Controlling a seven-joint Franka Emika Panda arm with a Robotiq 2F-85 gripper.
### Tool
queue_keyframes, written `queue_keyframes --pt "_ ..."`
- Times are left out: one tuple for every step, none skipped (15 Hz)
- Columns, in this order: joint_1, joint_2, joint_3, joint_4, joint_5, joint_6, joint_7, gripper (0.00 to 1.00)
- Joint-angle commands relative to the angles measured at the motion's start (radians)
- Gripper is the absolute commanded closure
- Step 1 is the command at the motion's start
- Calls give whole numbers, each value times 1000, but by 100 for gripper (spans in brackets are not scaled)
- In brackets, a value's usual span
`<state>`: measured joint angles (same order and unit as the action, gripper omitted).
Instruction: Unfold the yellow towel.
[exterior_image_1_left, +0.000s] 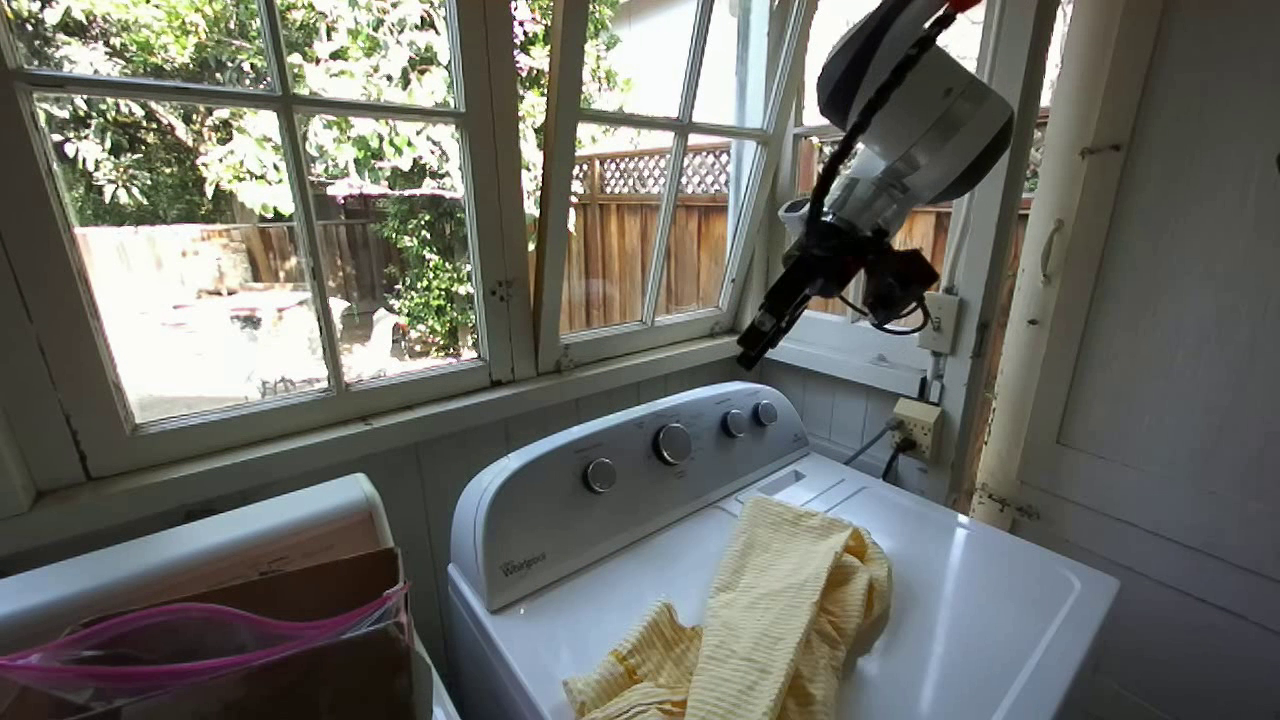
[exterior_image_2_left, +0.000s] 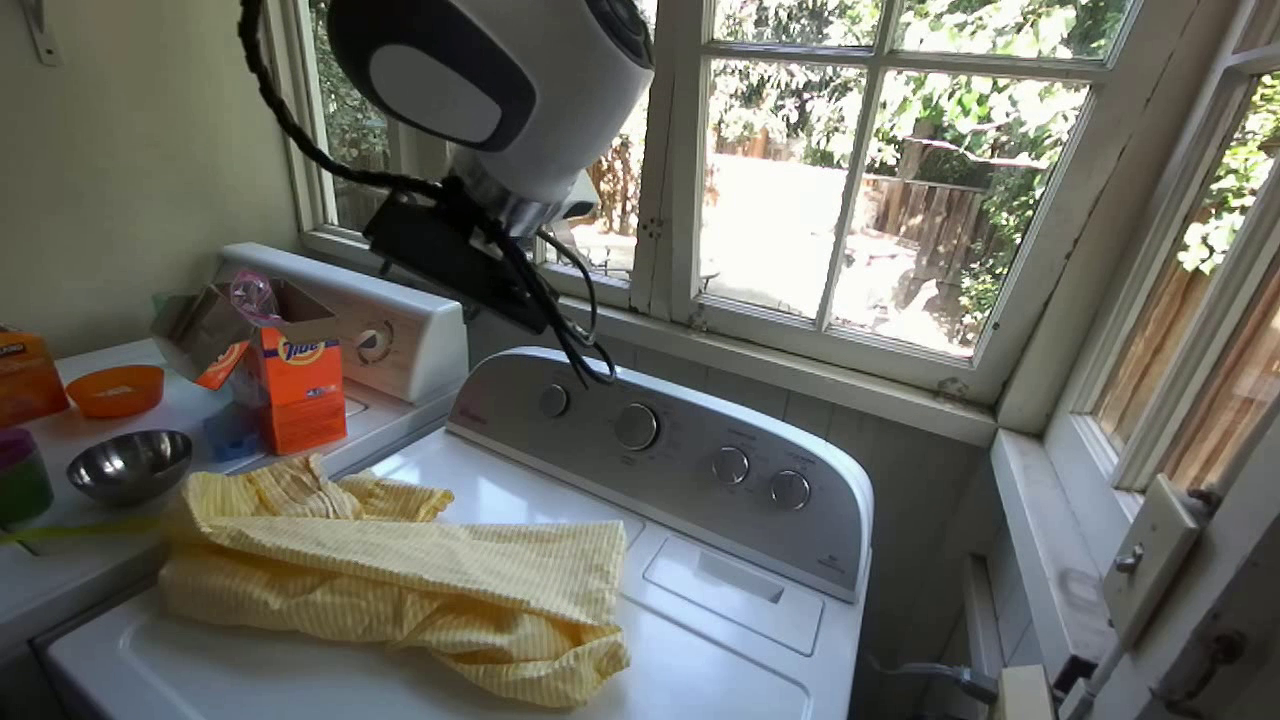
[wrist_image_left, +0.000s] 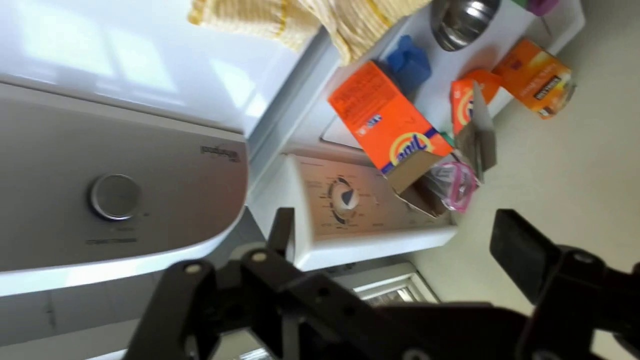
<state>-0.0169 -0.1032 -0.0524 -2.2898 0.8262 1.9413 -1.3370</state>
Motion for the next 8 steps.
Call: queue_keyframes --pt "-7 -33 12 -96 -88 221 15 0" --pt "-7 -42 12 -121 -100 285 33 0" --pt "2 -1 0 -56 -59 189 4 0" --pt "2 -2 -1 -73 -69 233 5 0" --pt "2 -3 -2 -83 -73 252 5 0" --pt "2 -5 -2 -88 -73 258 5 0" --pt "3 -9 -2 -91 -73 260 6 0" --pt "3 -13 -2 -92 -74 261 7 0"
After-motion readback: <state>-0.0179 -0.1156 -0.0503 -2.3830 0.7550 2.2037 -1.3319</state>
